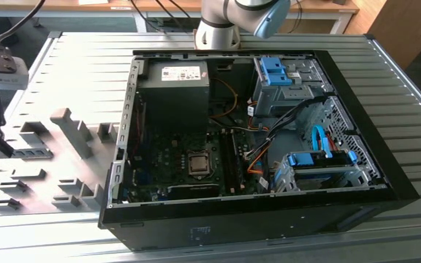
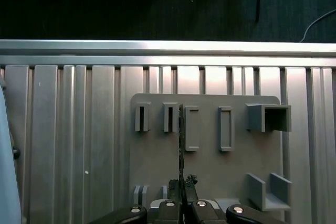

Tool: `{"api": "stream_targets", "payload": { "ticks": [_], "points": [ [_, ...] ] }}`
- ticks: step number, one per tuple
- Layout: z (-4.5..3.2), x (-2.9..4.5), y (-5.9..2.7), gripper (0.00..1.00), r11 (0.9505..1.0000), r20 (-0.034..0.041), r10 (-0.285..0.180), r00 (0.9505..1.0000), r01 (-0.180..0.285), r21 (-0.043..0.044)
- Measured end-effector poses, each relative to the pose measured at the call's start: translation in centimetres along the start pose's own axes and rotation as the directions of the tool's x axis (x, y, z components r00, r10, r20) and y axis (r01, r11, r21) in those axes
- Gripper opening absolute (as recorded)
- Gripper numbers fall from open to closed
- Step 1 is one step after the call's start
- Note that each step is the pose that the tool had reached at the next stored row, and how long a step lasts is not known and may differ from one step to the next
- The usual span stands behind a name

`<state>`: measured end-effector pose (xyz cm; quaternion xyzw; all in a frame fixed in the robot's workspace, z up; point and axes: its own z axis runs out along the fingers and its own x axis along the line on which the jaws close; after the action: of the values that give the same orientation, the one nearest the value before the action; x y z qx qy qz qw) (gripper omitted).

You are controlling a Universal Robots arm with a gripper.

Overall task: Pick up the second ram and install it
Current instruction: 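Pick up the second ram and move it above second insertion slot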

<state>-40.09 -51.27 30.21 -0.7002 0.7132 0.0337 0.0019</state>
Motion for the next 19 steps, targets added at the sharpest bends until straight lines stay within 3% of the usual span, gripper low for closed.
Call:
{"api": "stream_targets", "payload": {
  "ticks": [19],
  "points": [
    [-1.44,-0.07,0.07,0.14,1.0,0.0,0.0,1.0,0.0,0.0]
  ]
}}
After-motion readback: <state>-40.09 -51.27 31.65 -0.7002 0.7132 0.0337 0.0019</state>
